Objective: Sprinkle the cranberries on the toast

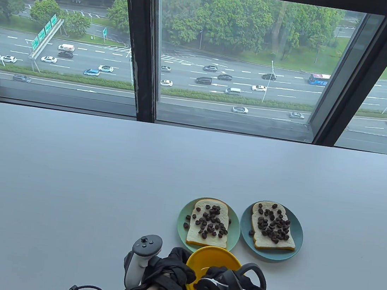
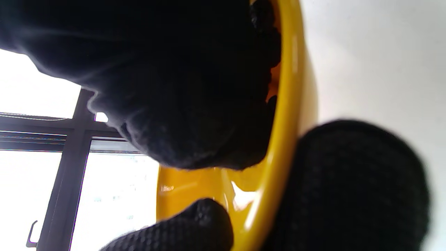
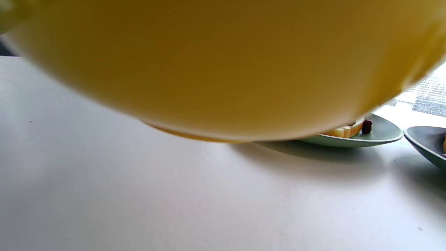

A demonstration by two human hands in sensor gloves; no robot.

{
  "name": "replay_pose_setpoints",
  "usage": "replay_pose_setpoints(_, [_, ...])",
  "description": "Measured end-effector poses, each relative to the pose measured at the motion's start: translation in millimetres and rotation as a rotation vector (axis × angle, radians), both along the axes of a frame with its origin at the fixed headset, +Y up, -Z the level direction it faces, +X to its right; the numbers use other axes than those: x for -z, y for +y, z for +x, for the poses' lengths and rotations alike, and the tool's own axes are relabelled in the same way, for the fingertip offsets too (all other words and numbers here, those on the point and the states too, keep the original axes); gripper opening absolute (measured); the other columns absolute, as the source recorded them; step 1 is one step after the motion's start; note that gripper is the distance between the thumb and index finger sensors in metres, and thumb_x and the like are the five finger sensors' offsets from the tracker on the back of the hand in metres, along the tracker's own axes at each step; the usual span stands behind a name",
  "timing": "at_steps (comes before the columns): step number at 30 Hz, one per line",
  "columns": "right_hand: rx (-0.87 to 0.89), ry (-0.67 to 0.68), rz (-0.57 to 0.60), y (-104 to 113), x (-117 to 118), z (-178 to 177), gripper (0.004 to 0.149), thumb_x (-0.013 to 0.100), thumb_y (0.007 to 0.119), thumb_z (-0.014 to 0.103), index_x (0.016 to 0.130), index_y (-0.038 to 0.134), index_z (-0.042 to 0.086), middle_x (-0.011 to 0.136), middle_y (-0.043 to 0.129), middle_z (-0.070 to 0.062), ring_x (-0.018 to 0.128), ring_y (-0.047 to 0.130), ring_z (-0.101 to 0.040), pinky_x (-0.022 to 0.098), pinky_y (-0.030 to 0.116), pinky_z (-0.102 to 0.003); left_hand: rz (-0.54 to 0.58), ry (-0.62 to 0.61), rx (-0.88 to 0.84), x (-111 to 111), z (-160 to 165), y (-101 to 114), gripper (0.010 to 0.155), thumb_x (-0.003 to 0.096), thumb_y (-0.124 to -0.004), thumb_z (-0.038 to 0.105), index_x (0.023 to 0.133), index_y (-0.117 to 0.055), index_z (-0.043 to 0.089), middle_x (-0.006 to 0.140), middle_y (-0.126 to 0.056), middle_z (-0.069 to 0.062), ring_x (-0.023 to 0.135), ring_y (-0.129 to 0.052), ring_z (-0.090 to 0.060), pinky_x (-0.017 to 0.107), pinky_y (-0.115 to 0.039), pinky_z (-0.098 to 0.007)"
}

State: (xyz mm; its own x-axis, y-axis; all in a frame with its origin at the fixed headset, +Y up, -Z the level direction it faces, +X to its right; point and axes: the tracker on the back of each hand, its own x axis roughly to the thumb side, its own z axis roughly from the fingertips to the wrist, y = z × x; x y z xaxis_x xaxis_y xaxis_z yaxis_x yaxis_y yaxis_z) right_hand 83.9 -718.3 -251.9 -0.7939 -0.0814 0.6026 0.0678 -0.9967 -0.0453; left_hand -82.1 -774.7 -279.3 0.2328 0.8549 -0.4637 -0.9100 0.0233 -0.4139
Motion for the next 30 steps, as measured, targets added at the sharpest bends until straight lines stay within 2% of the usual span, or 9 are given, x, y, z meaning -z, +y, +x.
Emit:
replay_pose_setpoints(4, [0.075, -0.019, 0.022, 14, 2, 6, 0.032, 0.026, 0.087, 0.025, 0.056, 0.084, 0.037, 0.068, 0.088, 0.006, 0.043, 0.099, -0.013, 0.022, 0.096, -0.012, -0.012, 0.001, -0.005, 1, -1, -1, 0.060, 0.0392, -0.077, 0.016, 0.090, -0.046, 0.017, 0.070, -0.063, -0.021, 0.038, -0.079, -0.038, 0.011, -0.097, -0.037])
replay_pose_setpoints(12, [0.261, -0.119, -0.030, 36, 22, 34, 0.032, 0.026, 0.087, 0.025, 0.056, 0.084, 0.037, 0.068, 0.088, 0.006, 0.042, 0.100, -0.013, 0.021, 0.096, -0.012, -0.009, 0.007, 0.039, 3, -6, -1, 0.060, 0.0392, -0.077, 0.017, 0.090, -0.046, 0.017, 0.070, -0.064, -0.021, 0.038, -0.079, -0.038, 0.011, -0.097, -0.036])
replay_pose_setpoints(16, [0.330, -0.262, -0.074, 43, 55, 60, 0.032, 0.027, 0.087, 0.024, 0.056, 0.084, 0.037, 0.068, 0.088, 0.006, 0.043, 0.099, -0.013, 0.022, 0.096, -0.013, -0.007, -0.001, 0.032, 3, -4, 0, 0.060, 0.0392, -0.077, 0.017, 0.090, -0.046, 0.017, 0.070, -0.064, -0.021, 0.038, -0.080, -0.038, 0.011, -0.097, -0.036])
replay_pose_setpoints(20, [0.271, -0.467, -0.080, 28, 105, 95, 0.032, 0.027, 0.087, 0.025, 0.057, 0.084, 0.037, 0.069, 0.087, 0.006, 0.044, 0.099, -0.013, 0.022, 0.096, -0.012, -0.019, -0.001, 0.042, 2, -5, -2, 0.060, 0.0392, -0.078, 0.017, 0.090, -0.046, 0.017, 0.070, -0.064, -0.022, 0.038, -0.079, -0.038, 0.011, -0.097, -0.036])
replay_pose_setpoints(23, [0.229, -0.617, -0.098, 3, 138, 120, 0.032, 0.028, 0.086, 0.024, 0.057, 0.083, 0.038, 0.069, 0.087, 0.006, 0.045, 0.099, -0.013, 0.023, 0.096, -0.013, -0.026, -0.002, 0.037, 4, -5, -3, 0.059, 0.0393, -0.077, 0.017, 0.090, -0.046, 0.017, 0.070, -0.064, -0.022, 0.038, -0.079, -0.038, 0.011, -0.097, -0.036])
replay_pose_setpoints(27, [0.231, -0.707, -0.149, -20, 155, 139, 0.032, 0.028, 0.085, 0.024, 0.058, 0.082, 0.037, 0.071, 0.086, 0.005, 0.047, 0.098, -0.013, 0.025, 0.096, -0.013, -0.040, 0.014, 0.036, 8, -9, -5, 0.060, 0.0394, -0.077, 0.017, 0.090, -0.046, 0.017, 0.070, -0.064, -0.022, 0.038, -0.079, -0.038, 0.011, -0.097, -0.036])
replay_pose_setpoints(30, [0.248, -0.723, -0.133, -20, 155, 144, 0.033, 0.030, 0.084, 0.024, 0.060, 0.081, 0.037, 0.073, 0.084, 0.005, 0.049, 0.098, -0.013, 0.028, 0.096, -0.013, -0.052, 0.023, 0.044, 9, -13, -8, 0.060, 0.0397, -0.077, 0.017, 0.090, -0.046, 0.017, 0.070, -0.063, -0.022, 0.039, -0.079, -0.038, 0.012, -0.097, -0.036])
